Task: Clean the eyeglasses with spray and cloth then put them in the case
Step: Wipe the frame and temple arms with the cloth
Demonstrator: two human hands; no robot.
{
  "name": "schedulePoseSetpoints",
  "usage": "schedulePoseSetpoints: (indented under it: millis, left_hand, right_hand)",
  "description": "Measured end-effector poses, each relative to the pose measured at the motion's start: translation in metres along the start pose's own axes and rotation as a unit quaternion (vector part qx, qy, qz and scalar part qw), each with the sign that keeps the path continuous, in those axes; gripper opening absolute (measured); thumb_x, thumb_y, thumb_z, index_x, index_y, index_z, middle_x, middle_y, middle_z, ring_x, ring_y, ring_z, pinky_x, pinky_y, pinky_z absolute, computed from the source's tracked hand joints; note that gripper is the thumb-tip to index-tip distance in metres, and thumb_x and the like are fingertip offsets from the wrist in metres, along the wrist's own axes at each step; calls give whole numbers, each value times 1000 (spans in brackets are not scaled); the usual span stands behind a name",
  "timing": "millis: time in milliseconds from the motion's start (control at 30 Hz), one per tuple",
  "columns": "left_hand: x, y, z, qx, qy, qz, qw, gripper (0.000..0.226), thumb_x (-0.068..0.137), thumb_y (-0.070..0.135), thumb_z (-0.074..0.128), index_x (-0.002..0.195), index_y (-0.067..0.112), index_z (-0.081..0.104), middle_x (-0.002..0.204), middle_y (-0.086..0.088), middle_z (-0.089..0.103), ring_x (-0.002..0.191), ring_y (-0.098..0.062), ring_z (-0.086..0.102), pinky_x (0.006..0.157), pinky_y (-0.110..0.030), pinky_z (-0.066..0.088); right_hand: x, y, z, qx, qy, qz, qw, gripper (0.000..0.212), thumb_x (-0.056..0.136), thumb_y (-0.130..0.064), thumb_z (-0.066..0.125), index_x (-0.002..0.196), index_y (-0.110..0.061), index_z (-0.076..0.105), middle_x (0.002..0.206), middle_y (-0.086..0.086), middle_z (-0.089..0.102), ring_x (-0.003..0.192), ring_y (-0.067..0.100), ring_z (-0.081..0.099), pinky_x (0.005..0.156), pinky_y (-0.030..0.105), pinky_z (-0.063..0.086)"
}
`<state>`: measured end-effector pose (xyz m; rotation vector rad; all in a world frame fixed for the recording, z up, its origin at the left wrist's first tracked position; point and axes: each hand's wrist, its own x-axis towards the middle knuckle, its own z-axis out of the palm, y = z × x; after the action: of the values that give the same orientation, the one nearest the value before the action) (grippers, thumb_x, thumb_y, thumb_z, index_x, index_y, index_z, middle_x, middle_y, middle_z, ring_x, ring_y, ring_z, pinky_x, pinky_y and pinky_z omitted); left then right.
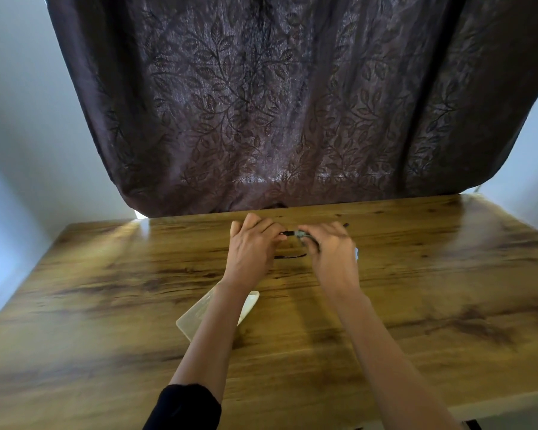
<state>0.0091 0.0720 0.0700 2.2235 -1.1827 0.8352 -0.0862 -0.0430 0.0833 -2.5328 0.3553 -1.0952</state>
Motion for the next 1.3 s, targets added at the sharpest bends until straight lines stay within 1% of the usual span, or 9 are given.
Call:
schedulePoseSetpoints:
  millis: [200, 367, 567, 667, 800, 867, 967, 1133, 1300]
  left_hand:
    - [-3, -2, -2, 3, -2, -3, 1000, 27, 92, 34, 41, 86, 24, 65, 81, 13, 65, 82, -10, 38, 69, -24, 17]
    - [-5, -6, -8, -4, 17, -14, 1000, 31, 92, 33, 38, 87, 23, 66, 80, 13, 66, 84, -9, 38, 70, -24, 19]
    - [-1, 5, -4, 6, 7, -5, 1000, 26, 90, 35, 41, 83, 25, 64, 79, 14, 64, 81, -10, 37, 68, -25, 18]
    - [-6, 1, -3, 6, 8, -18, 1000, 26, 92, 36, 39, 84, 26, 62, 79, 14, 63, 81, -11, 38, 69, -26, 20]
    - [-10, -10, -8, -16, 24, -39, 999, 25, 91, 32, 42, 89, 24, 66, 84, 14, 67, 83, -11, 39, 72, -27, 22]
    - [-11, -7, -9, -24, 29, -36, 999, 26, 91, 32, 42, 89, 23, 66, 85, 13, 67, 83, -11, 38, 71, -26, 19]
    - [-9, -1, -7, -39, 30, -45, 998, 29, 91, 32, 39, 88, 22, 66, 84, 12, 67, 82, -10, 37, 68, -24, 16]
    - [-7, 8, 0, -18, 4, -14, 1000, 20, 89, 31, 46, 85, 25, 65, 81, 14, 66, 83, -9, 38, 69, -25, 16]
    - [-8, -1, -5, -23, 26, -33, 999, 22, 90, 30, 45, 87, 24, 66, 83, 14, 67, 82, -10, 39, 69, -26, 18]
  right_hand:
    - [0, 2, 3, 10, -18, -7, 1000, 25, 74, 0, 70, 96, -10, 72, 89, 4, 73, 86, 17, 62, 72, 16, 43]
    - [0, 30, -10, 10, -12, 74, 997, 23, 78, -1, 65, 98, -10, 71, 93, 5, 72, 89, 13, 60, 72, 11, 41]
    - [-4, -8, 4, -12, 5, -28, 1000, 25, 70, 0, 72, 93, -8, 71, 87, 4, 73, 81, 19, 64, 72, 16, 40]
    - [-3, -4, 0, 0, -19, -37, 999, 27, 72, 0, 71, 97, -10, 71, 90, 4, 73, 84, 18, 63, 72, 19, 44]
    - [2, 39, -16, 16, -30, 52, 998, 29, 77, 1, 66, 100, -16, 70, 95, 6, 70, 83, 11, 61, 73, 22, 54]
    - [5, 48, -21, 16, -19, 59, 998, 32, 76, 4, 66, 99, -17, 70, 95, 5, 70, 85, 7, 59, 76, 20, 53]
    - [4, 35, -20, 14, -5, 43, 999, 31, 75, 7, 65, 97, -13, 71, 95, 4, 71, 92, 15, 61, 78, 19, 50]
    - [-16, -8, 4, -3, -1, 12, 1000, 26, 76, -1, 68, 100, -10, 70, 95, 3, 72, 89, 19, 62, 73, 21, 47]
    - [-6, 21, -7, 7, 12, 54, 998, 22, 79, -3, 65, 97, -14, 71, 89, 4, 72, 86, 17, 61, 63, 21, 48]
